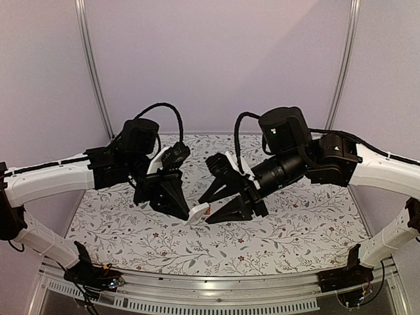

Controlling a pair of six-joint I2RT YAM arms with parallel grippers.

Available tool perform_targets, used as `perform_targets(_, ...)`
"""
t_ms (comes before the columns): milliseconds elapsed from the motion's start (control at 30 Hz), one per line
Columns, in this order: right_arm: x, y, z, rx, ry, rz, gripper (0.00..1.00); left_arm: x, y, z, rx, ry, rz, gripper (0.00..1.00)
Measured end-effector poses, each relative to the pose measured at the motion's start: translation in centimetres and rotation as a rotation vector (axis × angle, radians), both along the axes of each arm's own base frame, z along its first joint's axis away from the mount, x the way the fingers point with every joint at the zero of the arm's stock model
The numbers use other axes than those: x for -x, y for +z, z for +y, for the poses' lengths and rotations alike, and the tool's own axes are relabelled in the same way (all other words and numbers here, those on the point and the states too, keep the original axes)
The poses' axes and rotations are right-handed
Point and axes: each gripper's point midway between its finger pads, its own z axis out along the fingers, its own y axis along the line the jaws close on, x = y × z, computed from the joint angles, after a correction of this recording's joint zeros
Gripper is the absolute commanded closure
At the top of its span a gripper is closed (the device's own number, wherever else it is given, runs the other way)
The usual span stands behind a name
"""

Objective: Load the batteries into the remote control
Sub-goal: Pass from the left arm to the right

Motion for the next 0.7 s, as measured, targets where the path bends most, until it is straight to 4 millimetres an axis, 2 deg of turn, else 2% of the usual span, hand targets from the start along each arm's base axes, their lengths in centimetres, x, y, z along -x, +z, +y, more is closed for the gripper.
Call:
perform_targets(500, 0.2, 0.21, 0.32, -0.004, 0.012, 0.016, 0.87, 0.07, -0.18, -0.24, -0.01, -0.019, 0.016, 1.0)
perform_targets(700, 0.61, 0.12, 0.34, 0.004, 0.024, 0.037, 0.98, -0.08, -0.25, -0.41, -0.013, -0.01, 0.012, 0.7)
